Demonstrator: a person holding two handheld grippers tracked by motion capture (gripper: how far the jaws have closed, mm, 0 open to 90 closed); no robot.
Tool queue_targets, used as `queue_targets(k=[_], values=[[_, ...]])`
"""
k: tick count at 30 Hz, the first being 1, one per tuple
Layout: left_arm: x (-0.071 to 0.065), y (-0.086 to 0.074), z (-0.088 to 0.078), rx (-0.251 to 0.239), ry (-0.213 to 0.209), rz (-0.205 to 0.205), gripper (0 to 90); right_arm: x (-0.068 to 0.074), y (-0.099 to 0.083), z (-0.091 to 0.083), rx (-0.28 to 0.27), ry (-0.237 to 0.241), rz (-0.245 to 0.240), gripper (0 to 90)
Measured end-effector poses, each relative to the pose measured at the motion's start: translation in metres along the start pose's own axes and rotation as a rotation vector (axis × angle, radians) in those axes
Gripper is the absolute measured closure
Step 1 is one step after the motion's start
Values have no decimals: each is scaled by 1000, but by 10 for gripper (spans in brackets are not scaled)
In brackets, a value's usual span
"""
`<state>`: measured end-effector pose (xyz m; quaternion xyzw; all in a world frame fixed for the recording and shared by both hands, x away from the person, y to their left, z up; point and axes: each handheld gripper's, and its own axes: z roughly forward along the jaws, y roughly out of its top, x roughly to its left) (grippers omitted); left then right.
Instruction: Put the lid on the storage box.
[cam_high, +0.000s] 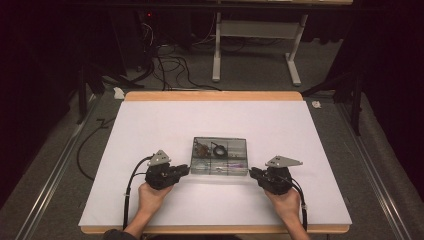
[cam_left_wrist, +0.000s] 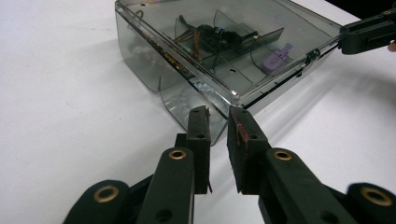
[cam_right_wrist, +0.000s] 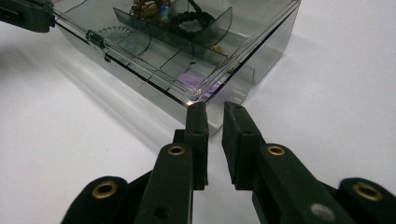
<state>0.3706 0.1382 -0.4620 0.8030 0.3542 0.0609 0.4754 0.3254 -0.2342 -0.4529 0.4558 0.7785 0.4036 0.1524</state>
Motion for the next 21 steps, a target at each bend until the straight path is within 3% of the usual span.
queue_targets(k=[12, 21], values=[[5, 6, -9, -26, 24, -1, 698, -9, 3, -9, -31, -16, 21, 762], [10, 13, -17, -53, 80, 3, 613, -16, 5, -12, -41, -33, 32, 711]])
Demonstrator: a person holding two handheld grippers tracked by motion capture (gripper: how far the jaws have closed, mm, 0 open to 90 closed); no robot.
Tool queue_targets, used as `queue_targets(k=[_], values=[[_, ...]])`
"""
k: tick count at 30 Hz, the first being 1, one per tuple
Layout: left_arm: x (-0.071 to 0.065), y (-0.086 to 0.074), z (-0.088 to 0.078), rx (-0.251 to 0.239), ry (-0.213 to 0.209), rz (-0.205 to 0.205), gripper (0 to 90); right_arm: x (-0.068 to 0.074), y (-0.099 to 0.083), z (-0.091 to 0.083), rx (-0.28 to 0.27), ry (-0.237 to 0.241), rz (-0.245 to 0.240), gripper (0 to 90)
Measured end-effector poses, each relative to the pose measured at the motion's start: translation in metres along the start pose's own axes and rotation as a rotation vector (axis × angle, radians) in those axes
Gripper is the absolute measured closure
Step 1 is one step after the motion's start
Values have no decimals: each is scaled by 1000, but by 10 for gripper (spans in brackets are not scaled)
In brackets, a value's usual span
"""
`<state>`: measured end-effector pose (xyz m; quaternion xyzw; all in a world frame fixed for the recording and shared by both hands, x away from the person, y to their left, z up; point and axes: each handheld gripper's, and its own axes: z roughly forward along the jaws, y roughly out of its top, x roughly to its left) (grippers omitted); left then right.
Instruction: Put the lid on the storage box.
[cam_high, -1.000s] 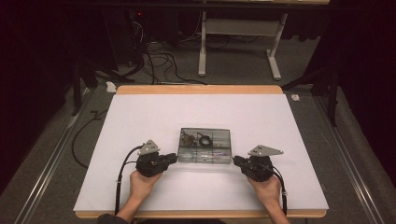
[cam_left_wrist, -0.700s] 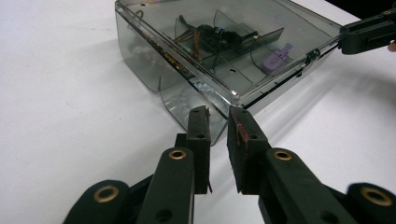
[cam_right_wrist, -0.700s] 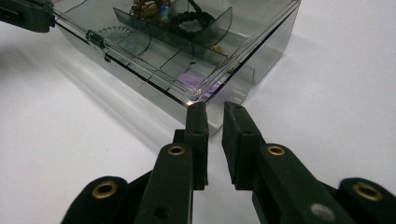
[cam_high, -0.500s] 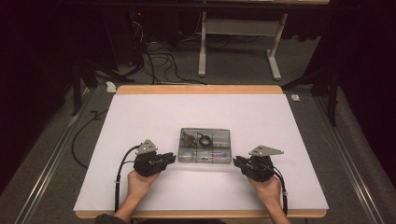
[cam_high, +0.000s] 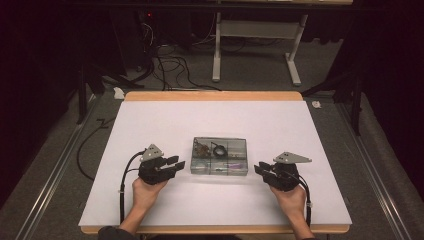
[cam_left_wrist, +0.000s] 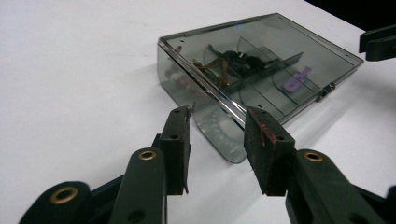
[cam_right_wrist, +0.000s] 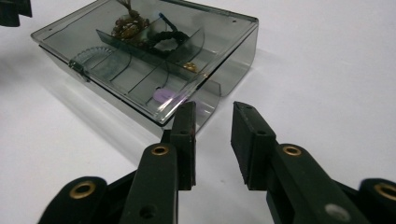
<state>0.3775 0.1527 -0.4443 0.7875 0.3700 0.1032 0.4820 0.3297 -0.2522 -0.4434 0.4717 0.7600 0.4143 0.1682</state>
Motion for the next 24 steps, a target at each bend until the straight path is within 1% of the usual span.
queue_targets(k=[1, 4, 6, 13, 16, 17, 24], values=[[2, 1, -2, -1, 8, -1, 611, -2, 0, -1, -2, -6, 8, 701], [4, 1, -2, -1, 17, -4, 607, -5, 0, -2, -8, -14, 8, 693], [8, 2, -3, 1, 30, -7, 603, -7, 1, -3, -15, -22, 21, 687], [13, 1, -2, 6, 49, -17, 589, -11, 2, -5, -23, -32, 29, 678], [16, 1, -2, 9, 60, -22, 581, -14, 3, -4, -22, -36, 34, 671], [18, 1, -2, 10, 66, -25, 576, -16, 3, -5, -30, -41, 37, 672], [24, -1, -2, 9, 85, -42, 568, -20, 3, -5, -27, -57, 33, 671]])
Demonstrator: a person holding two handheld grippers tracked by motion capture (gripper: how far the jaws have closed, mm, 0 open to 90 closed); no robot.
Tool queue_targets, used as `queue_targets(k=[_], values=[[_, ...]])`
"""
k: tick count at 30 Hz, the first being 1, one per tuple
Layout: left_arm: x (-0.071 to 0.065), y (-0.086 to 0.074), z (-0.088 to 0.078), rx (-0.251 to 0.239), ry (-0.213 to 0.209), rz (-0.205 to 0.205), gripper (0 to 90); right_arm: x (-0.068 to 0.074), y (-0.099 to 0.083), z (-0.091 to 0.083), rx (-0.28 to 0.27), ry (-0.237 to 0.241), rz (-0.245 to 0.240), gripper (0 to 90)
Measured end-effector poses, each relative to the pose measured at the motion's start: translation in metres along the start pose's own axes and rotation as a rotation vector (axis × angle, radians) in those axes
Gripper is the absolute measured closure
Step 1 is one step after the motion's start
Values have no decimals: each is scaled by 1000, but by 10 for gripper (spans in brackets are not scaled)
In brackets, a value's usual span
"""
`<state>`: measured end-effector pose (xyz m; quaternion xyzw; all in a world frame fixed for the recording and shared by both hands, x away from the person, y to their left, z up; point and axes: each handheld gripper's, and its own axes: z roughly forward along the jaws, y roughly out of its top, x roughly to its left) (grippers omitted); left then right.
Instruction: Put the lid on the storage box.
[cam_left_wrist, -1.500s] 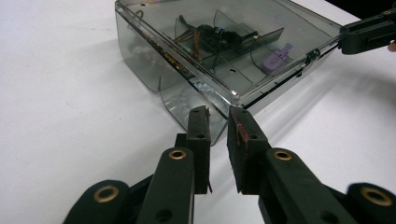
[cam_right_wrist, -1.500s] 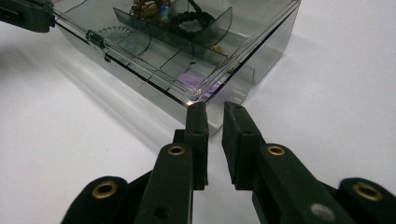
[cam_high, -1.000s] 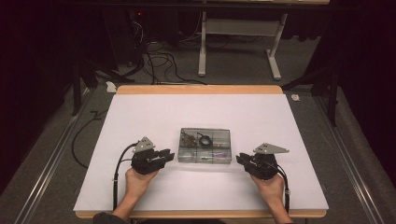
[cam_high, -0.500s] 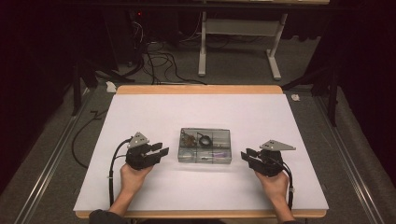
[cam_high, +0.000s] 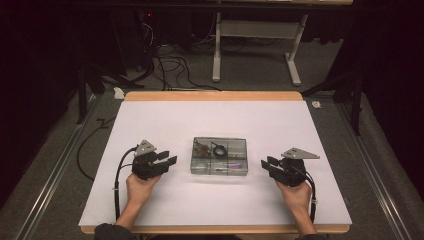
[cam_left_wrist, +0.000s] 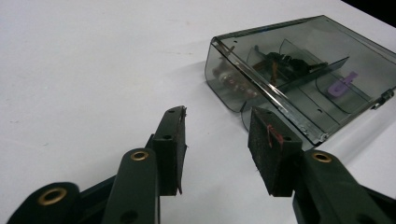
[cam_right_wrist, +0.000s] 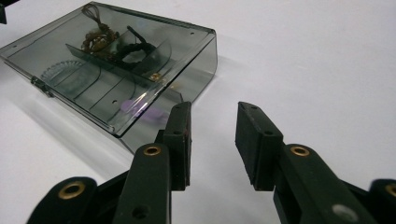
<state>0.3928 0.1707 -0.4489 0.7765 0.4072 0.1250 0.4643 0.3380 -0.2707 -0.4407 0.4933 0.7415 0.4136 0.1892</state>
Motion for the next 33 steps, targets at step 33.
queue_targets(k=[33], values=[[19, -6, 15, 36, 85, -53, 537, -24, -2, 19, 32, -77, 62, 648]])
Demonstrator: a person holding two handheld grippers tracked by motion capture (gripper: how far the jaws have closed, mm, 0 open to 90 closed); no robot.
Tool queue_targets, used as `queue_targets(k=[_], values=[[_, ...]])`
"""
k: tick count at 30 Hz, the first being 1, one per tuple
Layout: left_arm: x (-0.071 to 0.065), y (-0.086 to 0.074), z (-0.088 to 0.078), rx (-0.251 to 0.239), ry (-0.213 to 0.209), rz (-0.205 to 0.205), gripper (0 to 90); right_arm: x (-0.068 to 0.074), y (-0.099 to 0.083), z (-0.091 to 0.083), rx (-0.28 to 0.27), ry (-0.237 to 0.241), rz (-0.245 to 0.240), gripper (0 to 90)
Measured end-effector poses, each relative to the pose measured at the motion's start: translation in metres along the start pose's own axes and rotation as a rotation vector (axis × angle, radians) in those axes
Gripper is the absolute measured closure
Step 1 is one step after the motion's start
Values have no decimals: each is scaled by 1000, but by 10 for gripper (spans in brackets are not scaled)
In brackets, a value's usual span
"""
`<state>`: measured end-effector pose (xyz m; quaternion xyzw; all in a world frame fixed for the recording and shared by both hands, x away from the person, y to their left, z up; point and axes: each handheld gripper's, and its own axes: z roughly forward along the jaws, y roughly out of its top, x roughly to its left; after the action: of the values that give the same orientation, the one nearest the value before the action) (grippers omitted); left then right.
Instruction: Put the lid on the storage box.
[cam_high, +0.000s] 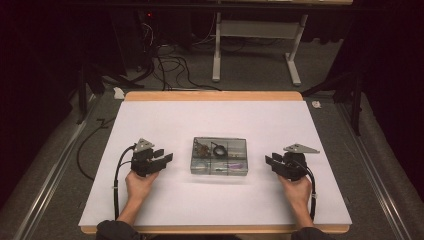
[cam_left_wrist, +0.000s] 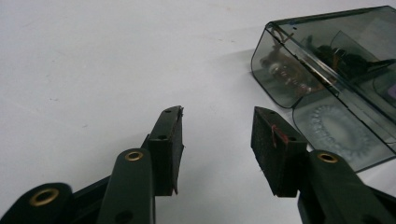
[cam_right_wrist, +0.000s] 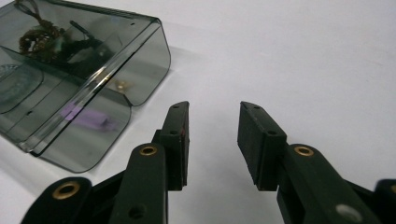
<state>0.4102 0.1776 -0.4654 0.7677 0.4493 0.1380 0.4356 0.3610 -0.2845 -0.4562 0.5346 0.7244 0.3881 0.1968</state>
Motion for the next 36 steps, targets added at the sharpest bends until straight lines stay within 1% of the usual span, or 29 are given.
queue_targets(k=[6, 12, 13, 16, 17, 20, 29, 31, 33, 34, 35, 36], values=[[1, -1, 5, 0, 16, -2, 514, -1, -2, 7, 11, -4, 16, 642], [1, -2, 9, 9, 31, 4, 504, -2, -2, 10, 17, -17, 23, 640], [1, -2, 10, 11, 34, 3, 500, -2, -2, 12, 22, -34, 6, 638], [2, -3, 11, 15, 44, 6, 497, 1, -3, 15, 41, -46, -12, 632], [2, -3, 11, 15, 44, 6, 495, 1, -3, 15, 41, -46, -12, 632], [2, -3, 13, 20, 64, 13, 489, 1, -3, 19, 45, -58, -17, 621], [1, -6, 19, 41, 86, 29, 470, 3, -4, 26, 57, -97, -35, 602], [1, -7, 22, 54, 90, 34, 468, 4, -5, 28, 62, -107, -40, 593], [1, -7, 23, 60, 92, 39, 460, 5, -6, 30, 71, -115, -44, 579], [0, -8, 23, 61, 93, 46, 453, 6, -7, 31, 67, -121, -62, 556], [0, -8, 23, 61, 93, 46, 444, 6, -7, 31, 67, -121, -62, 556], [-1, -8, 23, 63, 94, 56, 444, 8, -7, 31, 67, -124, -67, 543]])
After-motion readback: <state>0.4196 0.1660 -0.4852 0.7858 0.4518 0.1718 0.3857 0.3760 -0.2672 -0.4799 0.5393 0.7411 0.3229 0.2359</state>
